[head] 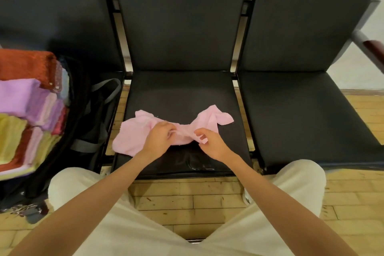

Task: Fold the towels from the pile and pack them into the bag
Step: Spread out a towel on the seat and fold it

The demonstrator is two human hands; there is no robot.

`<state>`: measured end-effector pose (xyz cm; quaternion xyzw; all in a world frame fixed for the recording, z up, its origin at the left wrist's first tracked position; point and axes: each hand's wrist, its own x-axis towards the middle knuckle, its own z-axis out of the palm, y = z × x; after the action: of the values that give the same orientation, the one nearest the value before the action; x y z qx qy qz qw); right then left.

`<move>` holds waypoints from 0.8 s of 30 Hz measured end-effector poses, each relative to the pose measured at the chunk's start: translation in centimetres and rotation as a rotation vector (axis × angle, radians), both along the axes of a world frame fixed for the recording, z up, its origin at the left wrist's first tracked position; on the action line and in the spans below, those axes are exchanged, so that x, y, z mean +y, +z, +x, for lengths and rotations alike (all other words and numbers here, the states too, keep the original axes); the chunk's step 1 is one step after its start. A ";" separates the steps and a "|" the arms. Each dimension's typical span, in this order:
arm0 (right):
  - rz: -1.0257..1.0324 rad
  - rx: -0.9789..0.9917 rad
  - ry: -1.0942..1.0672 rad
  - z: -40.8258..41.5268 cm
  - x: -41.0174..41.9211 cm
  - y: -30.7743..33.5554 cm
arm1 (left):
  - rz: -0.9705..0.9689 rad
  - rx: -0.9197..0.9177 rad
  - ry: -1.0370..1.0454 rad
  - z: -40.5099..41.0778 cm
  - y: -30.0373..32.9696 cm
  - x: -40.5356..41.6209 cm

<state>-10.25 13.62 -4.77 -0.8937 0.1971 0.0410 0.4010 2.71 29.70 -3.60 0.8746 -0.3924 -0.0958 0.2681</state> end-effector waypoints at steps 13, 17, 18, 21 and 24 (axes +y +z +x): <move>-0.030 -0.167 -0.023 3.8 5.1 4.6 | -0.202 0.038 0.066 1.0 7.3 4.1; 0.067 -0.245 -0.194 3.2 5.1 5.0 | -0.203 0.182 0.213 1.8 8.8 4.4; 0.083 -0.275 -0.227 3.0 5.0 5.4 | -0.201 0.244 0.231 2.0 9.0 4.3; 0.237 -0.328 -0.324 2.6 4.5 7.0 | -0.172 0.444 0.172 2.1 10.1 3.9; 0.370 -0.352 -0.393 3.0 3.5 8.4 | -0.009 0.405 0.021 2.0 11.7 3.6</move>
<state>-7.24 17.12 3.65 -0.7438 0.2830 -0.1572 0.5848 4.68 33.31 8.13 0.8403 -0.3217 -0.2653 0.3465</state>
